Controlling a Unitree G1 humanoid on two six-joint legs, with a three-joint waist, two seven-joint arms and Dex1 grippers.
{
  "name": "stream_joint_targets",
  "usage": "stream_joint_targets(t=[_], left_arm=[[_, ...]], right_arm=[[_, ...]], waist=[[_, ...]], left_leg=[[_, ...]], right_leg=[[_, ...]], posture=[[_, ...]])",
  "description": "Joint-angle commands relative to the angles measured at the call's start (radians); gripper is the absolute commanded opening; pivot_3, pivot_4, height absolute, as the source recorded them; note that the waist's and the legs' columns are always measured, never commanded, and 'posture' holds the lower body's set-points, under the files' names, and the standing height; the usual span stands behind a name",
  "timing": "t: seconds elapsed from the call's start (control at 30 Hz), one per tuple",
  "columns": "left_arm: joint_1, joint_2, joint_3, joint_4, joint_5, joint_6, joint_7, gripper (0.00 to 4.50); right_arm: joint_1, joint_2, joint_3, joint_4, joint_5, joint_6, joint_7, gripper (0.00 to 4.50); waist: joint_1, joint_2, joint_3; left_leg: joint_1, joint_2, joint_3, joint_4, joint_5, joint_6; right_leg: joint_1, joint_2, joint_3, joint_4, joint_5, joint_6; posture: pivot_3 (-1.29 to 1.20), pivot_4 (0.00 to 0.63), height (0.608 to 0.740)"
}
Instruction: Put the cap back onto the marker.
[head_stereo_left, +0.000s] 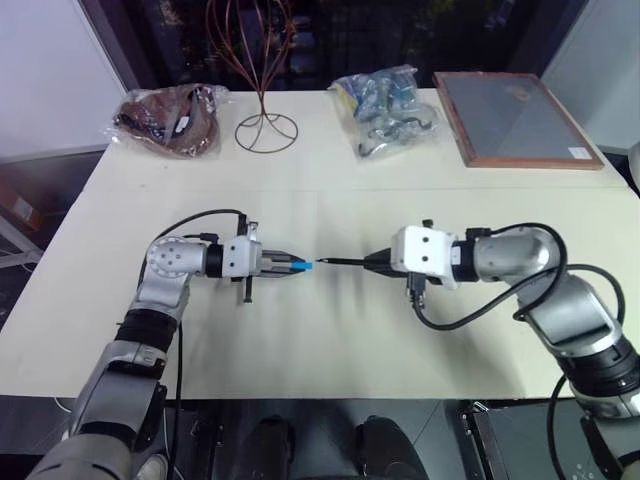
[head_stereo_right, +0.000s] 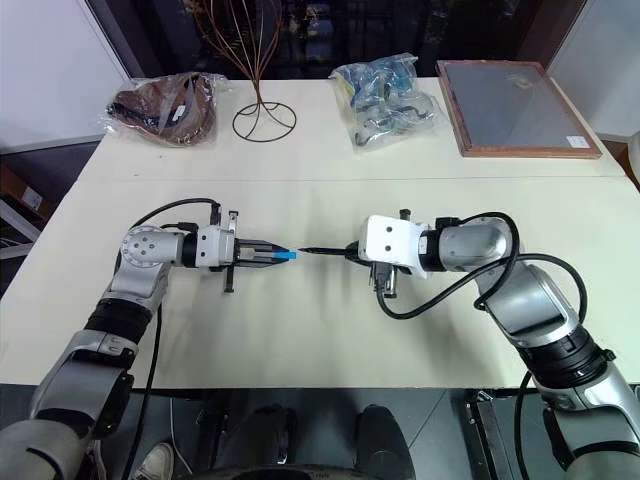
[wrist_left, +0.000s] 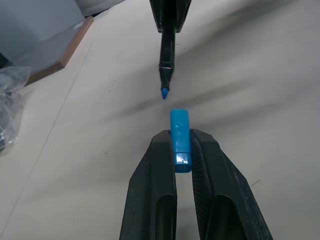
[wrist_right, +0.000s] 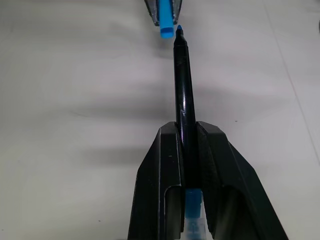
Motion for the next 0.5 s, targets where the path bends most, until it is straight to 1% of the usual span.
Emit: stream_joint_targets(t=[0.03,0.5], left_arm=[[-0.005,0.012,0.010,-0.029,-0.009,-0.004,0.006,0.00],[-0.004,0.014,0.010,-0.053,-0.015,0.009,0.014,0.00]], right_arm=[[-0.001,-0.008,-0.027,-0.025,0.013,-0.010,0.002,0.07],[0.008,0.005,-0.014,-0.029,0.014,-0.011,-0.002,0.07]], waist=[[0.000,0.000,0.000],[0.000,0.000,0.000]], left_leg=[[0.000,0.000,0.000,0.000,0.000,0.000],[0.000,0.000,0.000,0.000,0.000,0.000]], right_leg=[[0.000,0.000,0.000,0.000,0.000,0.000],[0.000,0.000,0.000,0.000,0.000,0.000]], posture=[[0.00,0.150,0.740],[0.00,0.150,0.740]])
